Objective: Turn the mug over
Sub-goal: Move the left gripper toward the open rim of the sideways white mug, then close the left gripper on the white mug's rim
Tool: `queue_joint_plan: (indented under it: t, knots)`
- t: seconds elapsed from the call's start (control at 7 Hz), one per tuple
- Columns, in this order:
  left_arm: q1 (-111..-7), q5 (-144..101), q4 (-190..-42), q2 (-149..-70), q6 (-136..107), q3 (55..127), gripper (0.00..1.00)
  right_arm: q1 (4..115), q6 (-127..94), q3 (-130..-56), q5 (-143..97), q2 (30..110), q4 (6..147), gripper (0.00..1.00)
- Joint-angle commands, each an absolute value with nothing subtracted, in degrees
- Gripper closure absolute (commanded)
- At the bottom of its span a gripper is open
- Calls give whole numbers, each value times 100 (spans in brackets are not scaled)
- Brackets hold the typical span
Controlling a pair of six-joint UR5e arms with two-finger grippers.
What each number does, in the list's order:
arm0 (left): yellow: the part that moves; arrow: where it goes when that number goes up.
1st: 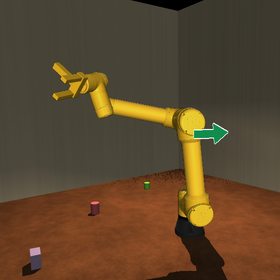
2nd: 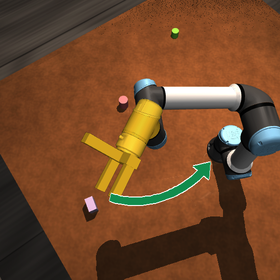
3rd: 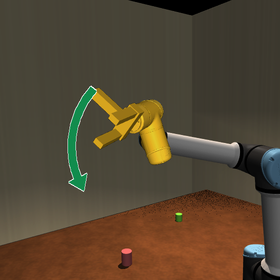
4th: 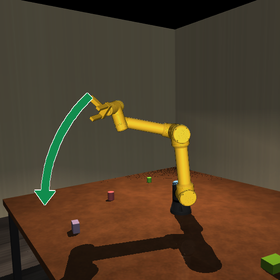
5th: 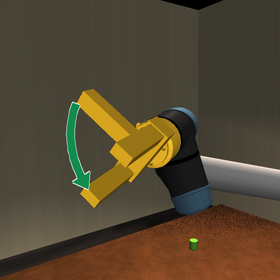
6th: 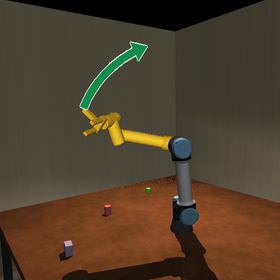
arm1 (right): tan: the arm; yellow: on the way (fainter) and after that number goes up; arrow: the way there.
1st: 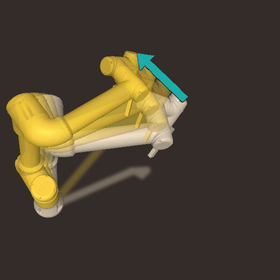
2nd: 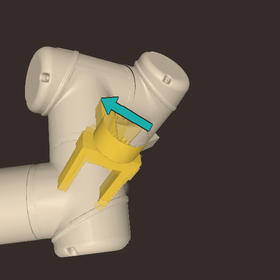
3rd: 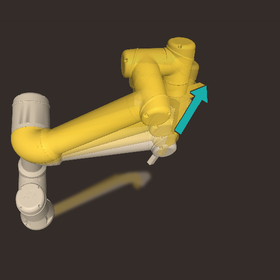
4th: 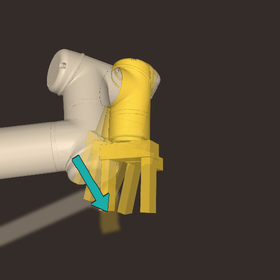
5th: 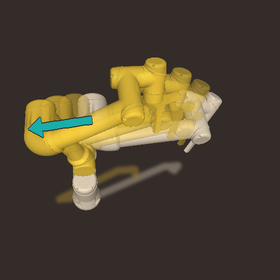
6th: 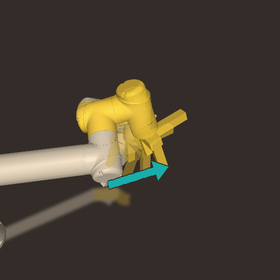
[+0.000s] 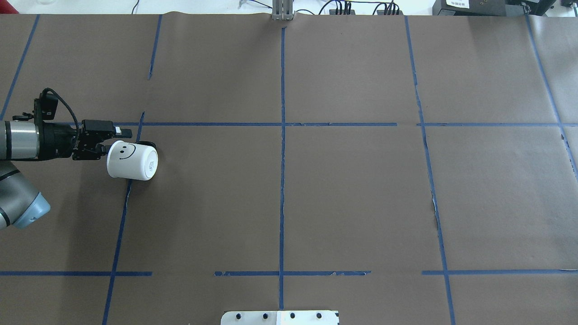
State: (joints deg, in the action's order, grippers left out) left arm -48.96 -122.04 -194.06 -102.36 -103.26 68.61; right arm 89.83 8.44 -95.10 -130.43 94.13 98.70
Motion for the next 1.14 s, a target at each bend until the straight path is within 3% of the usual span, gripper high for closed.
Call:
queue_joint_plan:
  t: [0.0, 1.0]
  knots:
    - [-4896, -12208, -19546, -10248, -10458, 6812, 35, 8982, 844, -9510, -13043, 9413, 9870, 0]
    - [-4773, -12436, -19837, -10169, -10485, 6741, 36, 8982, 844, -9510, -13043, 9413, 9870, 0]
